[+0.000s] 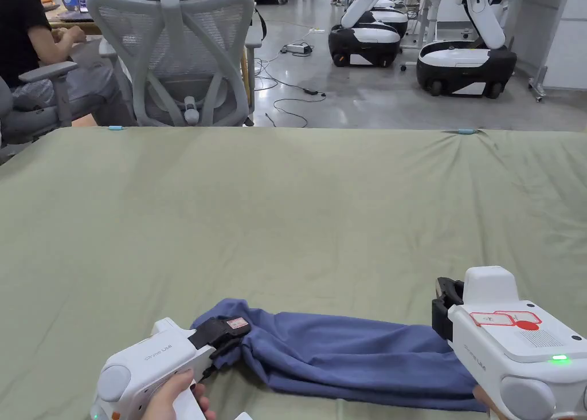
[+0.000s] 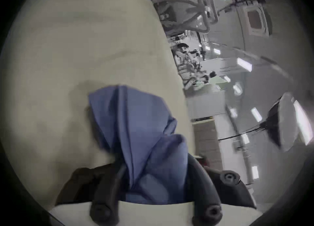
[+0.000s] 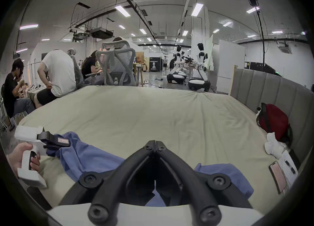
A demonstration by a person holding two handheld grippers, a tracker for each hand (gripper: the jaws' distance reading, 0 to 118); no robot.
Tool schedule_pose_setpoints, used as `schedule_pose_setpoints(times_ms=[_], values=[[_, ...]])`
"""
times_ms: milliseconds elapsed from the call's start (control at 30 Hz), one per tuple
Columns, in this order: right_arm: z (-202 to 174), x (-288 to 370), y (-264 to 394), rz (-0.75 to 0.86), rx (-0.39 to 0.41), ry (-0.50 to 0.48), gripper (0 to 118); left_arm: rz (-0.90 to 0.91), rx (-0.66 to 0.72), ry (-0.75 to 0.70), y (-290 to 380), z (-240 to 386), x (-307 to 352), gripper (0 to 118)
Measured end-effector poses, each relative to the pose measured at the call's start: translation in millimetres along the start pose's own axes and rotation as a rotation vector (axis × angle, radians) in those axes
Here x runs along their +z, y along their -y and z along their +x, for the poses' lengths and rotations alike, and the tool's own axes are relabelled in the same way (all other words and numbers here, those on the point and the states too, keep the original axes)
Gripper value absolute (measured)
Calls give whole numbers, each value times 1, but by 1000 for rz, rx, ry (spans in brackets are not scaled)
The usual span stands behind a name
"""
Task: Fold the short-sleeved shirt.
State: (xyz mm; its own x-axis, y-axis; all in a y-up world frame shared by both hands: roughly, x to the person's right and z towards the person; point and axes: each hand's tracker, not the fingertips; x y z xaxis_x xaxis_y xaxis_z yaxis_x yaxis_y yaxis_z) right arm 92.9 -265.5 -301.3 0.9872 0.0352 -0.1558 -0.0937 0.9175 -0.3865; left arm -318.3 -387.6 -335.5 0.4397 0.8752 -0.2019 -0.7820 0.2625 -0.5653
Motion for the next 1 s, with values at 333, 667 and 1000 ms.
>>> schedule_pose_setpoints(times_ms=[333, 667, 1000], values=[[1, -3, 2, -4, 7, -17, 0, 197, -715, -380, -37, 54, 53, 16], [12, 8, 6, 8, 15, -6, 0, -4, -1311, -317, 114, 145, -26, 15], [33, 13, 15, -10, -15, 6, 0, -36, -1077, -225, 115, 135, -38, 108]])
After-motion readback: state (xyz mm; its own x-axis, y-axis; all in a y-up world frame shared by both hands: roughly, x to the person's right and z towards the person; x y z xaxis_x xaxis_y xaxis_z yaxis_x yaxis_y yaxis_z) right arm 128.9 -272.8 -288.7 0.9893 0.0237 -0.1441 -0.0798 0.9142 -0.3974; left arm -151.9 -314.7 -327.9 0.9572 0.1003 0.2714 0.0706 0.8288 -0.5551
